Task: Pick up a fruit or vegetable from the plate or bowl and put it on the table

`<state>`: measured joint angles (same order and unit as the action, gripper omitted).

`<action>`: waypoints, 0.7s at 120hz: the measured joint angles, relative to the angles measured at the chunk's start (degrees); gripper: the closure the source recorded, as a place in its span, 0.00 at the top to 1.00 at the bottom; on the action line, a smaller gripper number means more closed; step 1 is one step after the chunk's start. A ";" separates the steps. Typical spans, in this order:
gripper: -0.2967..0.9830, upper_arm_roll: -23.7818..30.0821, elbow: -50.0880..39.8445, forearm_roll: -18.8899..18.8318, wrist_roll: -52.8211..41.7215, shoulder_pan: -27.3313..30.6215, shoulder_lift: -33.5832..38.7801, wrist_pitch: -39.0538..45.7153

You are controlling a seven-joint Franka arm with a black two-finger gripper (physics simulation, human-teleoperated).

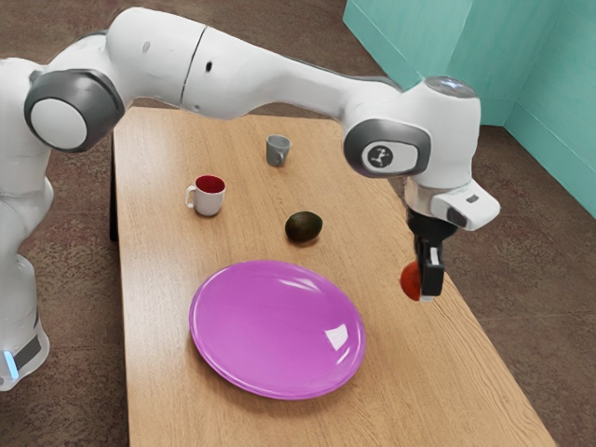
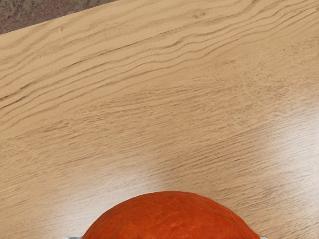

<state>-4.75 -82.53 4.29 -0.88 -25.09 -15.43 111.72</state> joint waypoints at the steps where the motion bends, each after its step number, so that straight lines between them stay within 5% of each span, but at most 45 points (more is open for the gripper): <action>1: 0.51 0.01 0.39 0.01 -0.01 -0.04 -0.48 -0.17; 24: 0.52 0.09 8.71 0.23 -0.14 -0.54 -7.97 -3.26; 52: 0.71 0.17 10.11 0.51 -0.48 -1.07 -8.80 -4.57; 65: 0.74 -3.14 5.58 0.16 -0.60 -0.78 -2.09 -5.36; 84: 0.76 -16.97 -7.38 -2.31 -0.64 -0.59 12.95 -7.43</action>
<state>-21.72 -89.92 1.98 -1.52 -25.68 -2.48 104.29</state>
